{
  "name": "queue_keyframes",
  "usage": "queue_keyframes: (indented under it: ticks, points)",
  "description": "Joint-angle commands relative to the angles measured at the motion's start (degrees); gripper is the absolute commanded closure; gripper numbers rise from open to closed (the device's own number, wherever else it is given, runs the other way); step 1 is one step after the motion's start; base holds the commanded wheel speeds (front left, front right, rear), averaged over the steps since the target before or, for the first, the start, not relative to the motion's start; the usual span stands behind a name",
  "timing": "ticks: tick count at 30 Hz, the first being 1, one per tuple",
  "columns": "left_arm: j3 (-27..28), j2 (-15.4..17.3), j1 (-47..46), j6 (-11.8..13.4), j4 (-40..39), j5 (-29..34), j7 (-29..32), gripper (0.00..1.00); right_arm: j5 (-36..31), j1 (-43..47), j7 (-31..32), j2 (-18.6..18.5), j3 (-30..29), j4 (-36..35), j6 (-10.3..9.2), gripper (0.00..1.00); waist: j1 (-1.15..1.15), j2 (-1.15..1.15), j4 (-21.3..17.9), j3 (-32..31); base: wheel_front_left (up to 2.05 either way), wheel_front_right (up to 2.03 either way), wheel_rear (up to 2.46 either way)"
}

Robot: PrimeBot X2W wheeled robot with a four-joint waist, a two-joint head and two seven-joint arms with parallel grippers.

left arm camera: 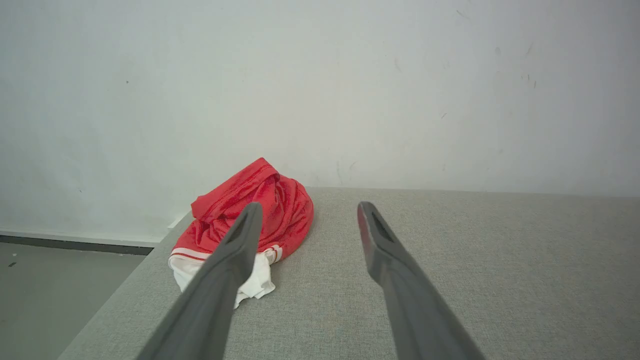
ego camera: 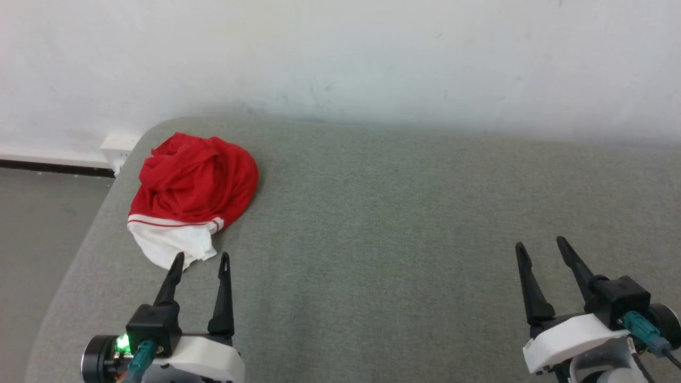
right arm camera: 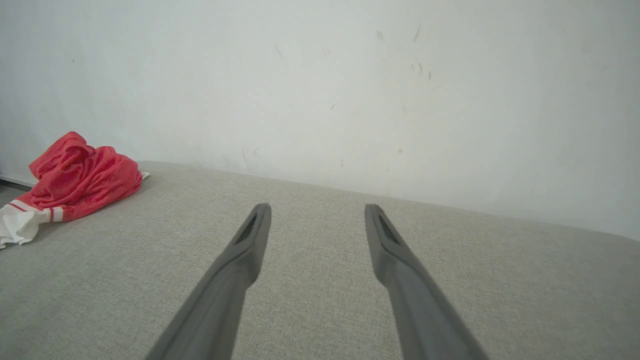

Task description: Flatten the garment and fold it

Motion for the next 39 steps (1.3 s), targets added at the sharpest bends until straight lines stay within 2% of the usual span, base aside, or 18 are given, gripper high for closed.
queue_keyframes:
  ticks: [1, 27, 39]
  points:
    - [0.21, -0.13, 0.66, -0.05, -0.28, -0.45, -0.61, 0.00, 0.26, 0.61, -0.65, 0.10, 0.36, 0.29, -0.03, 0.00, 0.00, 0.00, 1.38, 0.00, 0.00, 0.00, 0.00]
    - [0.93, -0.18, 2.70, -0.02, -0.07, -2.37, -3.60, 0.00, 0.53, 0.99, -3.64, 0.14, 1.75, 3.04, -0.04, 0.00, 0.00, 0.00, 11.36, -0.63, 0.00, 0.00, 0.00]
    - [1.11, -0.20, 3.73, 0.16, -0.25, -3.10, -5.04, 0.00, 1.03, 1.10, -5.07, 0.16, 1.98, 4.21, -0.05, 0.00, 0.00, 0.00, 14.04, -1.13, 0.00, 0.00, 0.00]
